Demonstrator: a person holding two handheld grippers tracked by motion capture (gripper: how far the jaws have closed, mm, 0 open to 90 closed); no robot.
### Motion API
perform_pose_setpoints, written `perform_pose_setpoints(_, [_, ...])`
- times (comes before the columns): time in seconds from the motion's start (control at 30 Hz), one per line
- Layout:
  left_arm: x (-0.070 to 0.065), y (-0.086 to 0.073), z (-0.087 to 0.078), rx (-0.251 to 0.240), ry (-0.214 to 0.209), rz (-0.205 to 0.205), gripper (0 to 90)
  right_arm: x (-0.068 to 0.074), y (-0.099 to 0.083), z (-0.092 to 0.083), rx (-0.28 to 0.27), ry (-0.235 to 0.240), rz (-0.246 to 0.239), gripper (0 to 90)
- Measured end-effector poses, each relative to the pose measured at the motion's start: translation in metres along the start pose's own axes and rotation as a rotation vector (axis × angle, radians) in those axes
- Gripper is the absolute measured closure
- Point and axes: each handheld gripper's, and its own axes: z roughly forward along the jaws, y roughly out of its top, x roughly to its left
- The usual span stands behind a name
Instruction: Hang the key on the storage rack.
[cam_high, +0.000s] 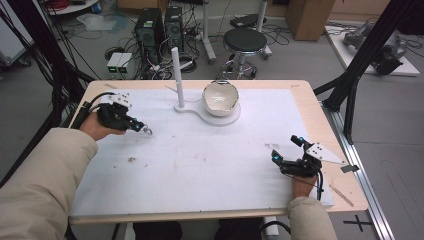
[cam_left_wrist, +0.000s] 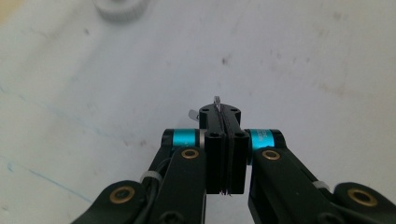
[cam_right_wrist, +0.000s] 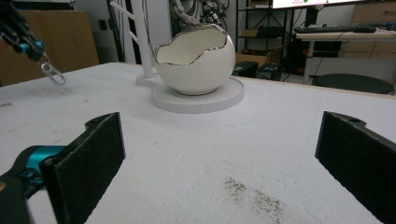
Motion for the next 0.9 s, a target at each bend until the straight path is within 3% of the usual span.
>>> perform_pose_setpoints(0.27, [0.004,0.048,-0.011,-0.039,-0.019,0.047,88.6,0.001,0.000,0.000,0.002,0.000,0.001,0.5])
perform_pose_setpoints(0.47, [0.013,0.077,-0.013,-0.136,-0.058,0.027,88.6,0.001,0.000,0.000,0.002,0.000,-0.001,0.6])
perform_pose_setpoints(0.73, [0.028,0.103,-0.005,-0.169,-0.050,0.017,88.6,0.001,0.000,0.000,0.003,0.001,0.002,0.5])
perform_pose_setpoints(0.9, [0.034,0.113,0.001,-0.186,-0.066,0.006,88.6,0.001,0.000,0.000,0.002,0.001,0.003,0.6])
